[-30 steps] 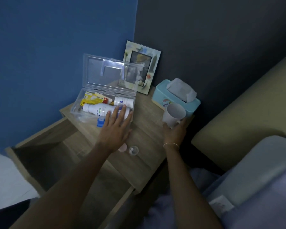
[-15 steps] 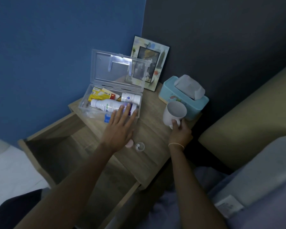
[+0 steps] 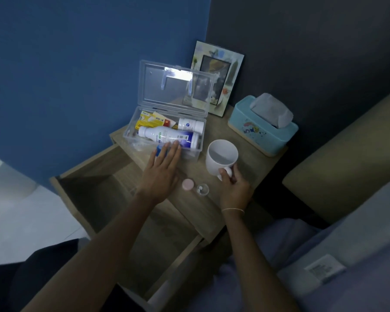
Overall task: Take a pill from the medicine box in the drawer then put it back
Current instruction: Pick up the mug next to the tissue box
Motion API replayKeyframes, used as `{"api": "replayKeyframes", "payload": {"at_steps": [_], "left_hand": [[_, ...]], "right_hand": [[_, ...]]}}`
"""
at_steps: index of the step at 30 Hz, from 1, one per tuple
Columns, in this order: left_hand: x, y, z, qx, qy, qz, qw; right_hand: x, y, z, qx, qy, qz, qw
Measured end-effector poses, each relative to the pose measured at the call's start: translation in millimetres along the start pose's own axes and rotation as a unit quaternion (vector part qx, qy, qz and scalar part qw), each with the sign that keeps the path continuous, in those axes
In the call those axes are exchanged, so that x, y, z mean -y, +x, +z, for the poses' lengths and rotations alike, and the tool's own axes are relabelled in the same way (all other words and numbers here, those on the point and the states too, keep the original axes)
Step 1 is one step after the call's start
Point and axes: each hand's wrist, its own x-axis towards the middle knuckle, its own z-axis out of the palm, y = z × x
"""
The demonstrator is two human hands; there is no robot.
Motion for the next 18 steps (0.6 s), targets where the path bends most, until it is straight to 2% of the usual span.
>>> {"api": "replayKeyframes", "payload": {"at_steps": [18], "left_hand": [[-3, -3, -5, 0.003, -0.035, -0.005, 0.999]], "right_hand": [[-4, -24, -19, 0.017, -0.033, -0.036, 0.999]]}}
